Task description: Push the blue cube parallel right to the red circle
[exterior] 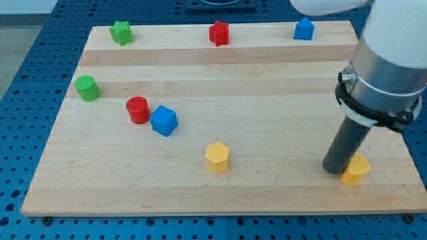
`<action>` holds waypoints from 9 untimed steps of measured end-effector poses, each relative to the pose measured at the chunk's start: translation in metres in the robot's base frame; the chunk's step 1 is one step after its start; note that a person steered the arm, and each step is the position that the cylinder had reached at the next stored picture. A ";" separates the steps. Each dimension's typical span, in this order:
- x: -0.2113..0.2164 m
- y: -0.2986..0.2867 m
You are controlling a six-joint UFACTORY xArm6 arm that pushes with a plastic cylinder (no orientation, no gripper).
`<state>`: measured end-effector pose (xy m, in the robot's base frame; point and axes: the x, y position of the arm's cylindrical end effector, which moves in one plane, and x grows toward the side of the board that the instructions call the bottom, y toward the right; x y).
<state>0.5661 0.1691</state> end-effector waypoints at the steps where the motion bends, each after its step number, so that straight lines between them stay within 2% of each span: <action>1: 0.009 -0.003; 3: 0.009 -0.059; 4: 0.025 -0.082; 5: 0.028 -0.087; 8: -0.028 -0.078; 9: -0.030 -0.078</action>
<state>0.5360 0.0909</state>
